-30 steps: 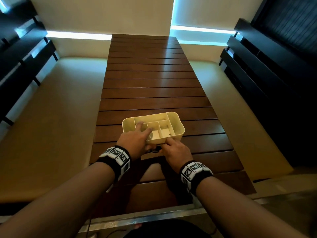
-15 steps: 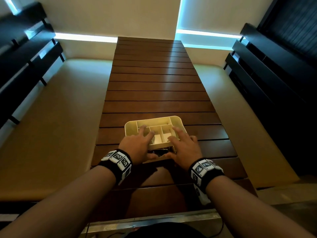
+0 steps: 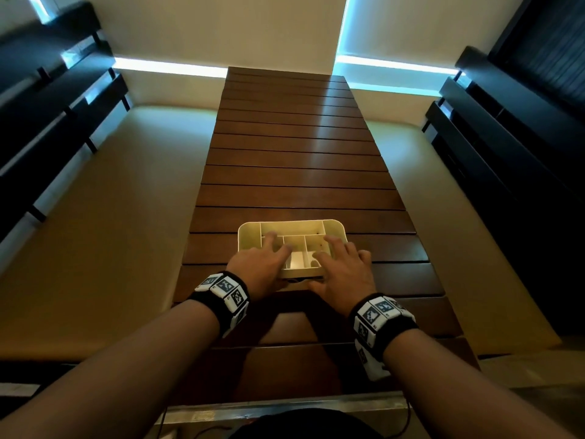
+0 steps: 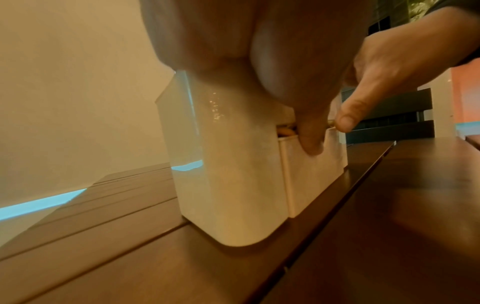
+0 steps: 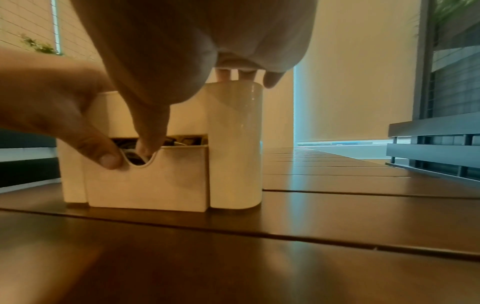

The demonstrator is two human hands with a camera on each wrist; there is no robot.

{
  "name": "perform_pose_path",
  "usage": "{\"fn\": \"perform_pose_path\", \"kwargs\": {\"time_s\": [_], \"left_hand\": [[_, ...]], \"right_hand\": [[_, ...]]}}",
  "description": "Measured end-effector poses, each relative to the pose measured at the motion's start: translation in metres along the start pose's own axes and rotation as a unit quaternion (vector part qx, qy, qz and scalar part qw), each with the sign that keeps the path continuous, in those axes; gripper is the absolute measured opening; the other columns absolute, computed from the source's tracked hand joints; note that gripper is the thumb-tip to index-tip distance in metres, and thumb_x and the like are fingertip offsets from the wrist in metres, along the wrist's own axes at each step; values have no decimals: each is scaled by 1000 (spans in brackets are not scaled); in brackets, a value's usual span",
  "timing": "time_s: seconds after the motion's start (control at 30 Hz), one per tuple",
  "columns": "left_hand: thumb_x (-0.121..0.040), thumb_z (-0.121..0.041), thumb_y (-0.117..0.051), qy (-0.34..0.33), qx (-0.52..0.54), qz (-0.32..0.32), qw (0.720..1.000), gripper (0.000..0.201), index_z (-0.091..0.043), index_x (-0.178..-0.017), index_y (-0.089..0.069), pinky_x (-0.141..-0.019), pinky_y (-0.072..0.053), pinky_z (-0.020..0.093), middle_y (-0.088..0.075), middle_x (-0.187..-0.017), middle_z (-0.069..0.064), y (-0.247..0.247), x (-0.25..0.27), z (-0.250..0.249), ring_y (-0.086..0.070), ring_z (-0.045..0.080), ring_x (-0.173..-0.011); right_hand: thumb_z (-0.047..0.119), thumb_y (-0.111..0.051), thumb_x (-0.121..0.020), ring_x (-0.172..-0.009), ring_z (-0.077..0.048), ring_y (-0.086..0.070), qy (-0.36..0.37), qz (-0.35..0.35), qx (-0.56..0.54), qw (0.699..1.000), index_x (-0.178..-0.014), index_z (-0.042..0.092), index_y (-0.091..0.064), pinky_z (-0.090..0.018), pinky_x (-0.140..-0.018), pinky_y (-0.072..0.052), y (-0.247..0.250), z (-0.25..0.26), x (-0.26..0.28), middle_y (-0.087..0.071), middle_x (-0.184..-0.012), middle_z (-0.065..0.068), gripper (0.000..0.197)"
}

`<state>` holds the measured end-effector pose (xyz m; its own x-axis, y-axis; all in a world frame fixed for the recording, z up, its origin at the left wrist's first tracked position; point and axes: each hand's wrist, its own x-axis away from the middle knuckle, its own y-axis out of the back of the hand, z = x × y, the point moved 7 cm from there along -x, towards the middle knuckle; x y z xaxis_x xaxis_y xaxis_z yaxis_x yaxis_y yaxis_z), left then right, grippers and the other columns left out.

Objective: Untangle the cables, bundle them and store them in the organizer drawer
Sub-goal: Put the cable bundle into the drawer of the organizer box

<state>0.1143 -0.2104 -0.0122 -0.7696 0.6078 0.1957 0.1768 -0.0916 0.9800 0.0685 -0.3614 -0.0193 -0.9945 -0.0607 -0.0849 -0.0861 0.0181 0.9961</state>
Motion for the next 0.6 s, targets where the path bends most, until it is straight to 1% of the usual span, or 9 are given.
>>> {"fn": "perform_pose_path", "kwargs": {"time_s": [0.07, 0.13, 0.2, 0.23, 0.3, 0.4, 0.5, 0.57, 0.6], "left_hand": [[-89, -57, -59, 5, 3, -3, 1000, 74, -24, -146, -25, -71, -59, 43, -17, -157, 16, 1, 1, -1, -68, 30, -94], [-89, -57, -60, 7, 1, -4, 1000, 73, -25, -145, -26, -72, -59, 44, -18, -157, 16, 0, 0, 0, -68, 30, -93], [-87, -59, -60, 6, -2, -4, 1000, 74, -26, -145, -27, -71, -59, 43, -20, -157, 15, 0, 0, 0, -69, 30, -93], [-86, -60, -60, 6, -4, -6, 1000, 75, -27, -144, -27, -70, -59, 43, -21, -156, 14, 0, -1, 0, -69, 30, -92], [-85, -63, -59, 9, -4, -8, 1000, 76, -28, -143, -26, -69, -58, 41, -21, -156, 12, 0, 0, 0, -68, 29, -91], [-87, -62, -56, 11, -4, -12, 1000, 73, -27, -144, -26, -69, -59, 41, -22, -155, 13, 0, 0, -1, -69, 28, -90], [-90, -62, -54, 6, 2, -14, 1000, 71, -27, -145, -27, -69, -59, 42, -22, -155, 14, 2, 0, -1, -69, 29, -89], [-89, -60, -56, 4, 6, -9, 1000, 72, -26, -145, -26, -70, -60, 42, -20, -156, 14, 2, 1, 0, -69, 29, -90], [-89, -60, -57, 3, 9, -7, 1000, 73, -27, -145, -25, -71, -60, 42, -19, -157, 14, 3, 1, 0, -69, 29, -91]], "right_hand": [[61, -68, -73, -126, -22, -40, -12, 7, -9, 1000, -131, 37, -49, -43, -97, -31, 0, -5, -3, -30, -151, 3, 66], [60, -66, -76, -120, -20, -45, -26, 16, -14, 999, -125, 32, -53, -41, -94, -33, -3, -8, -5, -40, -143, 3, 57], [59, -64, -79, -110, -19, -52, -31, 19, -6, 999, -114, 28, -56, -40, -89, -35, -6, -6, -4, -51, -124, 4, 47], [58, -64, -79, -105, -19, -53, -33, 17, -1, 999, -111, 27, -57, -40, -87, -35, -7, -5, -4, -53, -117, 4, 45], [55, -64, -79, -103, -21, -55, -31, 11, 0, 999, -112, 25, -57, -41, -85, -37, -4, -3, -5, -54, -112, 4, 45], [55, -60, -82, -113, -21, -51, -17, 29, -10, 999, -124, 29, -50, -42, -91, -36, -3, -3, -6, -50, -124, 3, 50], [59, -68, -72, -131, -25, -36, -15, 19, -3, 1000, -138, 37, -38, -47, -100, -32, 0, -6, -6, -24, -153, -2, 76], [63, -73, -66, -142, -27, -24, -1, 6, -9, 1000, -143, 40, -34, -53, -106, -31, -1, -7, -8, -11, -161, -3, 90], [61, -74, -68, -146, -26, -21, 14, 12, -25, 1000, -146, 40, -33, -55, -108, -32, -4, -8, -9, -8, -164, -1, 91]]}}
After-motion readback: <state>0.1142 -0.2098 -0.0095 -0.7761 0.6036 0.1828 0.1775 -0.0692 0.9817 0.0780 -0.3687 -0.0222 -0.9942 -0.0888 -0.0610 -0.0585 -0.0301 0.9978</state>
